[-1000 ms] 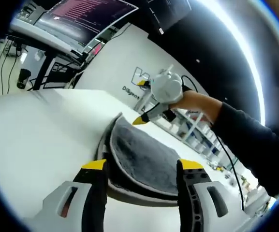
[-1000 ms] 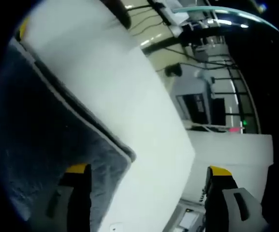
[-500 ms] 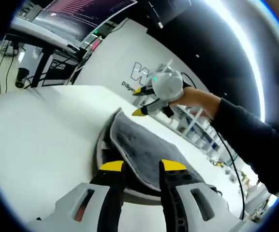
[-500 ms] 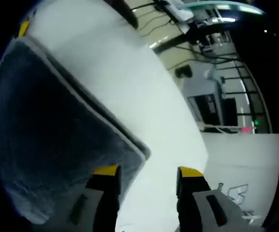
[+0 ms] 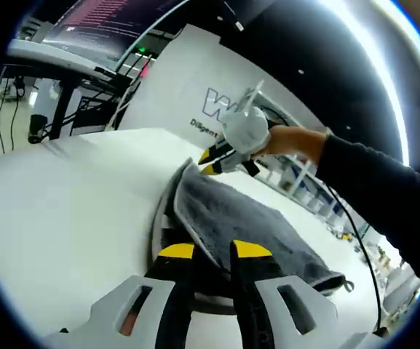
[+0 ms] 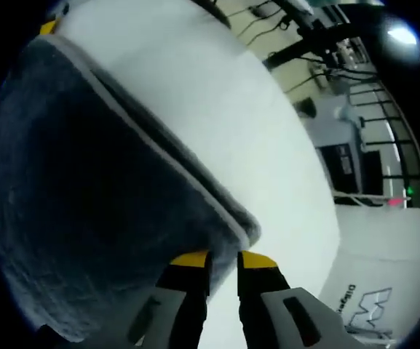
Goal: Open the folded towel by lifting each exposed corner and separating the folded layers until the towel lies flat within the target outline without major curled edges
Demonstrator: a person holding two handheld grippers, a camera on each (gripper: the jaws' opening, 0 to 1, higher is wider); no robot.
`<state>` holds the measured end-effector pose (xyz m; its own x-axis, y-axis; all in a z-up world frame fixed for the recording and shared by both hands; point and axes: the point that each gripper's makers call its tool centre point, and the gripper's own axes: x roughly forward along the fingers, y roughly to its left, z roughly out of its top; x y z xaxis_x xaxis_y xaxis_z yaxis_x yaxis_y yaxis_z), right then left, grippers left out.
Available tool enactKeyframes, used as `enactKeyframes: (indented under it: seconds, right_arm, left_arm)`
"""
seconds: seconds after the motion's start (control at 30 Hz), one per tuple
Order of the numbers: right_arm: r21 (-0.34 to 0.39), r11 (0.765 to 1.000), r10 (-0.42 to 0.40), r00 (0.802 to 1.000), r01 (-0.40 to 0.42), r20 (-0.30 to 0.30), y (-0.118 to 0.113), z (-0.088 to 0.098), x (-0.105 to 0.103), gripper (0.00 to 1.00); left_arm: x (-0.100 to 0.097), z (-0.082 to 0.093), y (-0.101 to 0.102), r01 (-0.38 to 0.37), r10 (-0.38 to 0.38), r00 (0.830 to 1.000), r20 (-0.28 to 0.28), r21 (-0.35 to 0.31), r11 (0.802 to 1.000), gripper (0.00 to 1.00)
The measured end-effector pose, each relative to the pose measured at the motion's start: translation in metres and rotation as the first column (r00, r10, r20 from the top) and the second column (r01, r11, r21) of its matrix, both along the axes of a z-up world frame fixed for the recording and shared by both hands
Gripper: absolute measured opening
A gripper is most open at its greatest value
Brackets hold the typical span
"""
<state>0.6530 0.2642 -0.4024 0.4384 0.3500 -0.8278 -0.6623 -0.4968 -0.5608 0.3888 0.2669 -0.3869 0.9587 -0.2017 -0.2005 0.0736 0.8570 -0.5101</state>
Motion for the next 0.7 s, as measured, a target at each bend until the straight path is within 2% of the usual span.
enactKeyframes:
  seconds: [0.1,0.23,0.5,0.57,0.67,0.7]
  right_arm:
    - [0.014,1.000,0.009,1.000,-0.009,-0.008,0.007,0.003,0.005,0.08]
    - [0.008,0.999,0.033,0.999,-0.033,-0.006,0.016,0.005,-0.002,0.07]
    - [-0.067,0.995,0.077,0.997,-0.078,-0.021,0.028,-0.012,-0.019,0.07]
    - [-0.090,0.992,0.085,0.996,-0.086,-0.015,0.031,-0.014,-0.009,0.06]
    - [-0.094,0.991,0.092,0.996,-0.092,-0.007,0.032,-0.015,-0.009,0.01]
    - [-0.095,0.991,0.093,0.996,-0.093,-0.003,0.032,-0.015,-0.009,0.00]
  left_arm:
    - [0.001,-0.004,0.000,0.002,-0.002,1.000,-0.014,-0.003,1.000,0.13]
    - [0.001,-0.004,0.002,0.007,-0.008,1.000,-0.011,-0.009,1.000,0.10]
    - [0.003,-0.005,0.009,0.015,-0.016,1.000,-0.013,-0.031,0.999,0.10]
    - [0.003,-0.005,0.011,0.015,-0.015,1.000,-0.014,-0.034,0.999,0.10]
    - [0.003,-0.005,0.013,0.017,-0.017,1.000,-0.009,-0.015,1.000,0.02]
    - [0.003,-0.005,0.013,0.020,-0.020,1.000,-0.008,-0.012,1.000,0.02]
